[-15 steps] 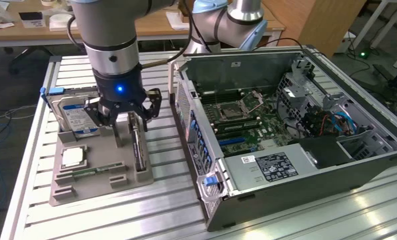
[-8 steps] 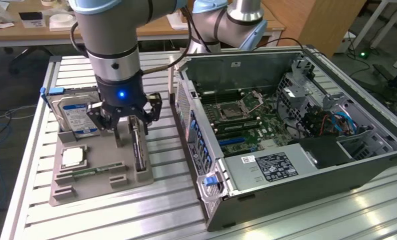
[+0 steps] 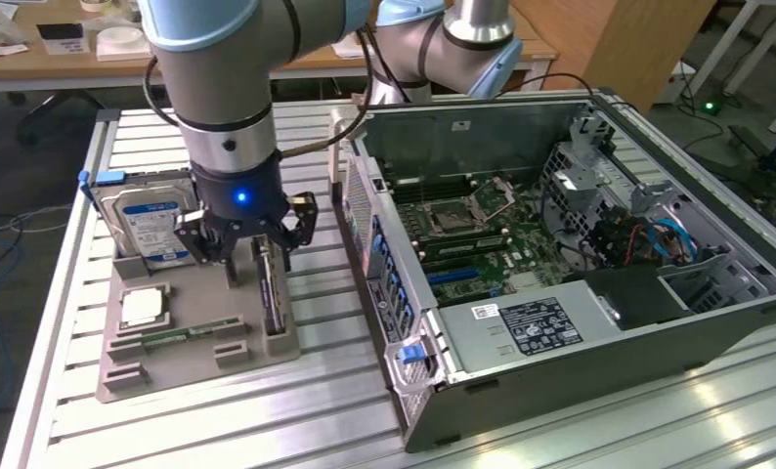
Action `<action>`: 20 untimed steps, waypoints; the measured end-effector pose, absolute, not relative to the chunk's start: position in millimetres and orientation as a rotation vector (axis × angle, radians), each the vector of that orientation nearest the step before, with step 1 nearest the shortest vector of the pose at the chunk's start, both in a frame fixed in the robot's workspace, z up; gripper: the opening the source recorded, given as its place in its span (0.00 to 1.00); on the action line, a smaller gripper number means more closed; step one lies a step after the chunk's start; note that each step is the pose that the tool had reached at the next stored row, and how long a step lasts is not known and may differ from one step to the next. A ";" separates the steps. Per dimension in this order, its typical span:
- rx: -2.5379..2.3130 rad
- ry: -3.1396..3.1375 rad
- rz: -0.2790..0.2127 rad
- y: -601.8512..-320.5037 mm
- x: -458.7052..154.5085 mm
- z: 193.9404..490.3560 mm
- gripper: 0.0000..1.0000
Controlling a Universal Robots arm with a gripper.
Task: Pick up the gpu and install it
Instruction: 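Pick up the gpu and move the gpu toward the slot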
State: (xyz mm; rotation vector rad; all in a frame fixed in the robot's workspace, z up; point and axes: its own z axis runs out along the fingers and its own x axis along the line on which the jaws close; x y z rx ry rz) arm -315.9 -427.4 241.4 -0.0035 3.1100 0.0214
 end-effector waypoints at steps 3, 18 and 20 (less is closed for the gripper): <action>0.001 3.110 0.021 -428.2 -315.6 236.1 0.66; 0.020 3.108 0.020 -429.0 -315.4 220.0 0.66; 0.027 3.108 0.018 -429.0 -314.3 219.7 0.66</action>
